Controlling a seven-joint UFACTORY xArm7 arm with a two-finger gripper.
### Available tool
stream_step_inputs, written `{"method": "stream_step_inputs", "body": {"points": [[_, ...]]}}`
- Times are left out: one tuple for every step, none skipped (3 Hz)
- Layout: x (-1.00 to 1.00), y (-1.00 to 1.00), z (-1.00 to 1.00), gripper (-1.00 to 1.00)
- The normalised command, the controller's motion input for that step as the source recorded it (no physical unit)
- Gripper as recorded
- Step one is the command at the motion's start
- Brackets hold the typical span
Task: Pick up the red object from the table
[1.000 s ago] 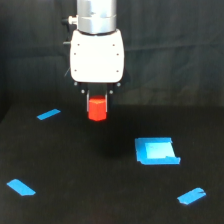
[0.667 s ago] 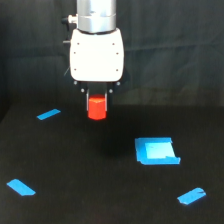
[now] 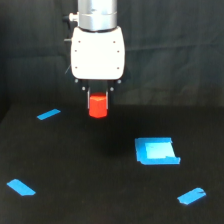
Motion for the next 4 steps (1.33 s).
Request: {"method": "stream_step_inputs", "body": {"points": [[0.09, 0.06, -0.02, -0.94], [0.04, -0.05, -0.01, -1.00], [0.06, 0.08, 0.08, -0.98], [0.08, 0.10, 0.03, -0.99]]}}
